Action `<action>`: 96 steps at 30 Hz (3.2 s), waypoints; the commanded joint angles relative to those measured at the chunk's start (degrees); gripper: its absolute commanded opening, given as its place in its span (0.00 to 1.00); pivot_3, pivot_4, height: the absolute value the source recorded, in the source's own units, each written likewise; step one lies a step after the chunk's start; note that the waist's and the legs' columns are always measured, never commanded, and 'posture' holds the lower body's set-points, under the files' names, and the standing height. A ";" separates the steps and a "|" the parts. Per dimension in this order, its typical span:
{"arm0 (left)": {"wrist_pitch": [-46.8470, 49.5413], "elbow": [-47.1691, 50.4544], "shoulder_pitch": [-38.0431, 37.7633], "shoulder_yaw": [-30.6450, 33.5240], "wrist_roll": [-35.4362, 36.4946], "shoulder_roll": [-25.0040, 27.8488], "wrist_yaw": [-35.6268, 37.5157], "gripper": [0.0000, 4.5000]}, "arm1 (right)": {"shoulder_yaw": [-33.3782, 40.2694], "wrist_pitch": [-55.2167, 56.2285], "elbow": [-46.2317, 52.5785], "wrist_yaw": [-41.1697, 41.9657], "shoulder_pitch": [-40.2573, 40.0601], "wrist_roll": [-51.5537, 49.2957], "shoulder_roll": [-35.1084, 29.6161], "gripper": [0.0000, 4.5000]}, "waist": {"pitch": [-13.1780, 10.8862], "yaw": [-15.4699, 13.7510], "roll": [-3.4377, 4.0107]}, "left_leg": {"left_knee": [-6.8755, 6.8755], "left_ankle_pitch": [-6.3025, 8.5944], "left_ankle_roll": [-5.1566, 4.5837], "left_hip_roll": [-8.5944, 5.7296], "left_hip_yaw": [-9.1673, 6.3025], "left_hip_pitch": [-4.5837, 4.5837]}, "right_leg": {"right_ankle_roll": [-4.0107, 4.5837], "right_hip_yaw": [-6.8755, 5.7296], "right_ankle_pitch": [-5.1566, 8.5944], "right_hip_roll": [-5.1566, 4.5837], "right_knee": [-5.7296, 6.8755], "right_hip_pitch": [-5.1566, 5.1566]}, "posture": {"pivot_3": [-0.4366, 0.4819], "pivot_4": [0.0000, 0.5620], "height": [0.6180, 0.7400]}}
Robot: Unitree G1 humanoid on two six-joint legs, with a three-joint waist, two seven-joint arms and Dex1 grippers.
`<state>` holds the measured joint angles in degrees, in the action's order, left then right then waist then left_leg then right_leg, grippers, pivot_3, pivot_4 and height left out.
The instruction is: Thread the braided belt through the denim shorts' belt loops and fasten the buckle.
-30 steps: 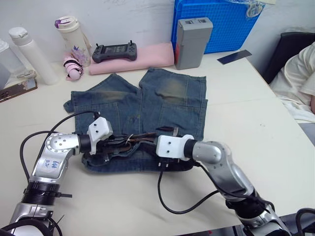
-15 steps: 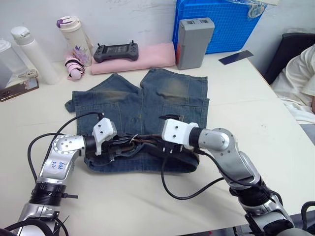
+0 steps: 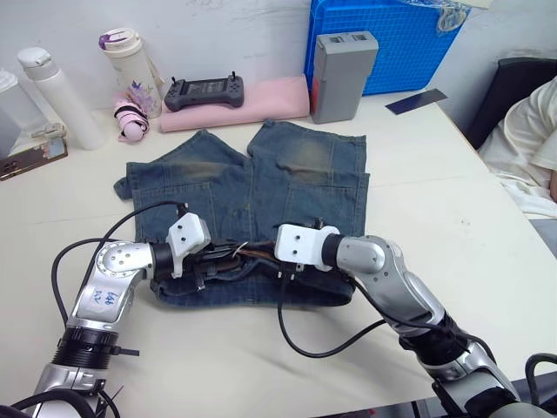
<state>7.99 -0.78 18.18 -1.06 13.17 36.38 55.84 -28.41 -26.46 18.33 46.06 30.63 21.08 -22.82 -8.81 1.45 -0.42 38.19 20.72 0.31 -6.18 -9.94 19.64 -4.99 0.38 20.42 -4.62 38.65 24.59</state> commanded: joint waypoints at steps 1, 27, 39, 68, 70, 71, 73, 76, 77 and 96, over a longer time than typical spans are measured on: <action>-0.60 1.47 -0.68 -0.92 -0.45 -0.07 0.10 0.00 | -0.68 0.55 1.66 -0.06 -0.01 0.88 -0.38 0.02 | 0.00 0.01 0.00 | 0.00 0.00 0.00 0.00 0.00 0.00 | 0.00 0.00 0.00 0.00 0.00 0.00 | 0.48 0.27 0.89; 20.26 10.84 -9.94 14.86 15.00 5.99 -1.21 0.63 | -0.61 -0.41 4.76 -4.15 -5.31 3.57 -0.28 0.00 | 0.00 0.07 0.00 | -0.03 0.01 0.02 0.04 0.01 -0.01 | 0.00 0.03 0.00 0.04 -0.03 0.01 | 0.48 0.27 0.89; 8.18 4.28 -13.91 3.37 1.54 7.52 -0.63 0.01 | 6.41 1.59 16.85 -6.51 -16.02 2.32 -5.20 0.00 | 0.02 -0.53 0.04 | -0.13 0.02 0.02 0.04 0.00 -0.02 | 0.00 0.02 0.00 0.04 -0.11 -0.01 | 0.48 0.27 0.89; 7.04 3.96 -13.39 2.96 2.34 8.16 -1.17 0.00 | 21.56 6.63 20.27 -8.33 -35.23 -0.14 -16.38 0.57 | 0.15 -2.70 0.19 | -0.16 0.12 -0.15 0.08 0.13 -0.43 | -0.12 0.09 -0.06 0.08 -0.47 -0.49 | 0.48 0.27 0.89; 7.75 4.36 -13.20 3.43 2.94 8.24 -0.97 0.00 | 22.58 7.67 21.18 -7.97 -35.71 -1.32 -16.64 0.79 | 0.15 -2.73 0.19 | -0.16 0.12 -0.14 0.10 0.13 -0.44 | -0.12 0.09 -0.06 0.09 -0.45 -0.49 | 0.48 0.27 0.89; 7.99 4.39 -13.12 3.62 3.17 8.25 -0.88 0.00 | 22.77 7.94 21.49 -7.81 -35.85 -1.71 -16.67 0.89 | 0.15 -2.72 0.19 | -0.18 0.13 -0.14 0.11 0.12 -0.44 | -0.12 0.08 -0.06 0.10 -0.46 -0.49 | 0.48 0.27 0.89; 8.71 4.55 -12.89 4.10 3.84 8.28 -0.59 0.00 | 23.38 9.59 22.41 -7.88 -36.54 -2.84 -16.45 0.99 | 0.15 -2.69 0.19 | -0.19 0.13 -0.14 0.11 0.13 -0.44 | -0.12 0.09 -0.06 0.11 -0.48 -0.49 | 0.48 0.27 0.89; 10.59 6.16 -12.72 5.75 5.96 8.64 -0.17 0.00 | 24.55 11.60 23.17 -7.55 -37.92 -4.58 -16.56 0.99 | 0.14 -2.62 0.19 | -0.21 0.13 -0.14 0.13 0.13 -0.44 | -0.12 0.09 -0.06 0.12 -0.50 -0.49 | 0.48 0.27 0.89; 11.12 6.59 -12.62 6.41 6.57 8.72 -0.22 0.00 | 24.84 11.84 23.42 -7.35 -38.15 -5.08 -16.60 0.99 | 0.14 -2.60 0.19 | -0.21 0.13 -0.14 0.14 0.13 -0.43 | -0.12 0.09 -0.06 0.12 -0.50 -0.49 | 0.48 0.27 0.89; 26.77 14.56 -13.80 19.15 18.94 14.08 0.50 0.00 | 14.14 12.54 29.04 -15.43 -40.21 -0.62 -9.75 0.99 | 0.05 -2.71 0.05 | -0.25 0.16 -0.15 0.14 0.11 -0.35 | -0.12 0.08 -0.06 0.14 -0.63 -0.45 | 0.48 0.27 0.89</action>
<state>34.31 11.42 4.54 15.83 30.35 49.66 56.11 -13.81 -15.54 46.44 33.33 -9.68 17.76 -33.15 -8.76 -1.26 -0.37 37.95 20.88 0.16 -6.04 -9.83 19.29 -5.11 0.46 20.36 -4.48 38.02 24.14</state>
